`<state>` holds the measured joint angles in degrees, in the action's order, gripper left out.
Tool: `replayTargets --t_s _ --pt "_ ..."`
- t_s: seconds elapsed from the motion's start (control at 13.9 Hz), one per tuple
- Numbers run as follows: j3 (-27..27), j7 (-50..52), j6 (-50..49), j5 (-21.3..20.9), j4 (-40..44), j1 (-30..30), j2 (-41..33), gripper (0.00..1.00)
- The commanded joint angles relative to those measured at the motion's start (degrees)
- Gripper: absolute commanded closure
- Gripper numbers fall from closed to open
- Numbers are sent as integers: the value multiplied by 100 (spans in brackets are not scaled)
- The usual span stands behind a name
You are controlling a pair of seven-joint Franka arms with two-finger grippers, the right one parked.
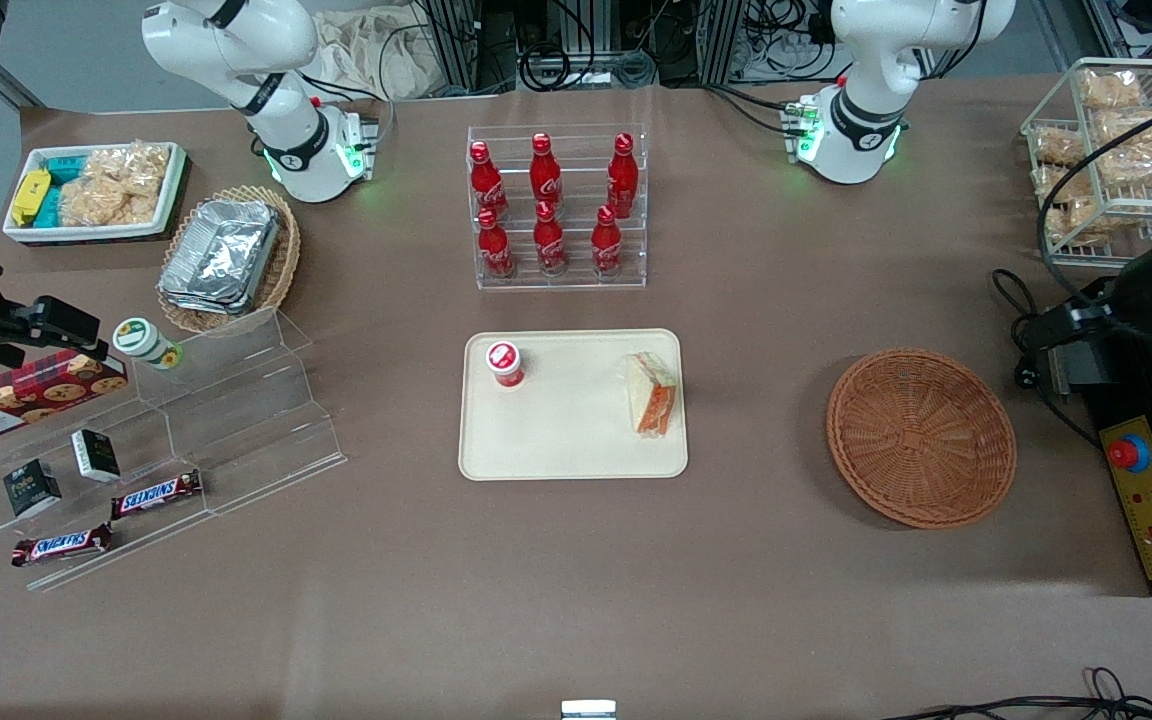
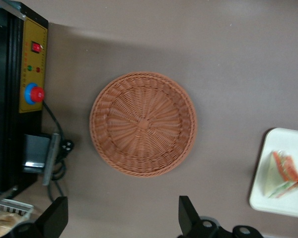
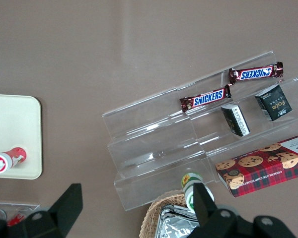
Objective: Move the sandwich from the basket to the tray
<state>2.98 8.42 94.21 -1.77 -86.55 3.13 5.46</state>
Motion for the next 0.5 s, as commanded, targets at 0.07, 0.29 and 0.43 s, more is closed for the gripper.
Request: replayTargets --t_s 0.07,0.29,0.43 --pt "-219 -490 -16 98 -739 -296 -703 0" --pt "-105 -447 -16 81 -942 -129 -994 0" --pt "9 -403 -16 72 -873 64 -995 0"
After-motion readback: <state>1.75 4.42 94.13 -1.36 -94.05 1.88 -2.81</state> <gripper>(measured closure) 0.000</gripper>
